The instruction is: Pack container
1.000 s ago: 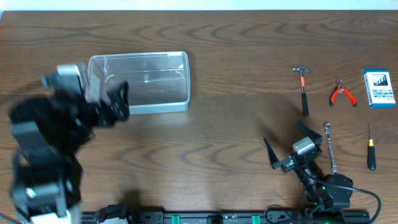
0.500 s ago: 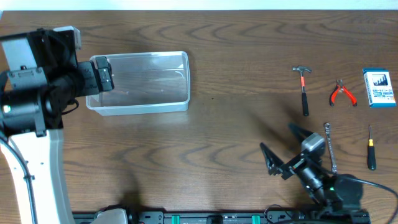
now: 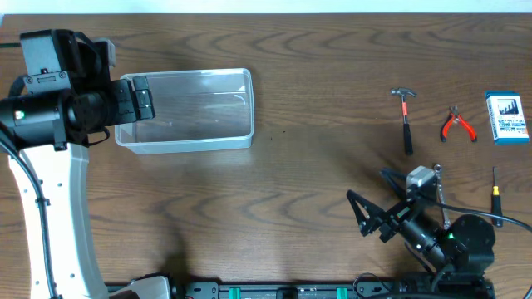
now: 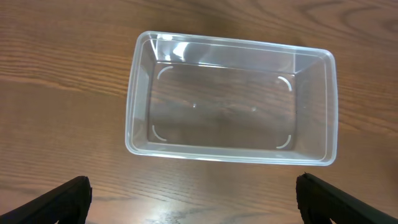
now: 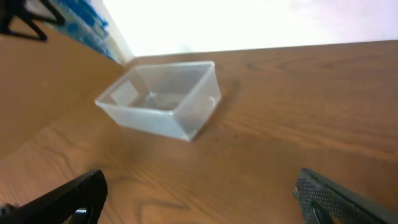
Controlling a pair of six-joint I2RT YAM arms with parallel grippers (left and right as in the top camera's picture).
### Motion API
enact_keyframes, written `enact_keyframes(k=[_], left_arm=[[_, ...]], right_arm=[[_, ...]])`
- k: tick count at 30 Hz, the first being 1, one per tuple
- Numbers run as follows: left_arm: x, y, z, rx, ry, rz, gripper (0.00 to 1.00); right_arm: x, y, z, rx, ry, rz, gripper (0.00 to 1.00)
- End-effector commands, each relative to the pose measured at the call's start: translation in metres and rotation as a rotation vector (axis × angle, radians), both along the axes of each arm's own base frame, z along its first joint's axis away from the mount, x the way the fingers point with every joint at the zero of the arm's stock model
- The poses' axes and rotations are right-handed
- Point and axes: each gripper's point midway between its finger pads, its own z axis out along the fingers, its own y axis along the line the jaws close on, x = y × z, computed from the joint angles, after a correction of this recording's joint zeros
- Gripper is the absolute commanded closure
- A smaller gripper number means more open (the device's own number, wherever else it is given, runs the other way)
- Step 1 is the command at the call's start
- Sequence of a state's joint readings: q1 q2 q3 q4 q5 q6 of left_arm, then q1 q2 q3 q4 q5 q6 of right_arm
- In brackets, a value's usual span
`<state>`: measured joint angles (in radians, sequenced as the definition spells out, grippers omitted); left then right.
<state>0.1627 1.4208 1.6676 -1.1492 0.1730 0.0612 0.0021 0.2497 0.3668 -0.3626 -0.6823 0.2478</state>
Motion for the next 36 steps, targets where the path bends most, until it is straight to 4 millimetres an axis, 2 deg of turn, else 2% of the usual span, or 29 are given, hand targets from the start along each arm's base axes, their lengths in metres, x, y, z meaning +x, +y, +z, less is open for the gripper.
enact_keyframes(k=[1,5,9,11,14,17,21,24,28,32,36], left_arm=[[0.0,-0.001,0.006,-0.001,-0.014,-0.016,0.02],[0.001,0.0,0.004,0.001,-0.007,-0.011,0.02],[0.001,0.0,0.005,0.002,-0.011,-0.011,0.02],[0.001,0.0,0.005,0.002,-0.011,-0.011,0.02],[0.001,0.0,0.005,0.002,-0.011,-0.011,0.02],[0.0,0.003,0.004,0.018,-0.003,-0.001,0.02],[-0.003,0.011,0.002,0.055,0.011,0.02,0.02],[-0.004,0.01,0.001,0.053,0.017,0.02,0.02],[-0.004,0.01,0.001,0.053,0.017,0.02,0.02],[-0.002,0.011,0.002,0.055,0.009,0.02,0.02],[0.0,0.011,0.004,0.056,-0.002,0.021,0.02]], right_arm=[[0.002,-0.002,0.036,0.05,0.008,-0.032,0.01],[0.018,-0.016,0.071,-0.045,0.062,-0.127,0.01],[0.048,-0.032,0.098,-0.196,0.216,-0.255,0.01],[0.06,-0.023,0.107,-0.249,0.289,-0.238,0.01],[0.077,0.01,0.112,-0.335,0.399,-0.146,0.01],[0.087,0.05,0.097,-0.506,0.442,0.026,0.01],[0.098,0.081,0.049,-0.671,0.505,0.186,0.01],[0.117,0.095,0.022,-0.663,0.581,0.17,0.01],[0.142,0.099,-0.011,-0.683,0.707,0.007,0.01],[0.164,0.123,-0.02,-0.647,0.742,-0.012,0.01],[0.19,0.157,-0.007,-0.583,0.703,0.008,0.01]])
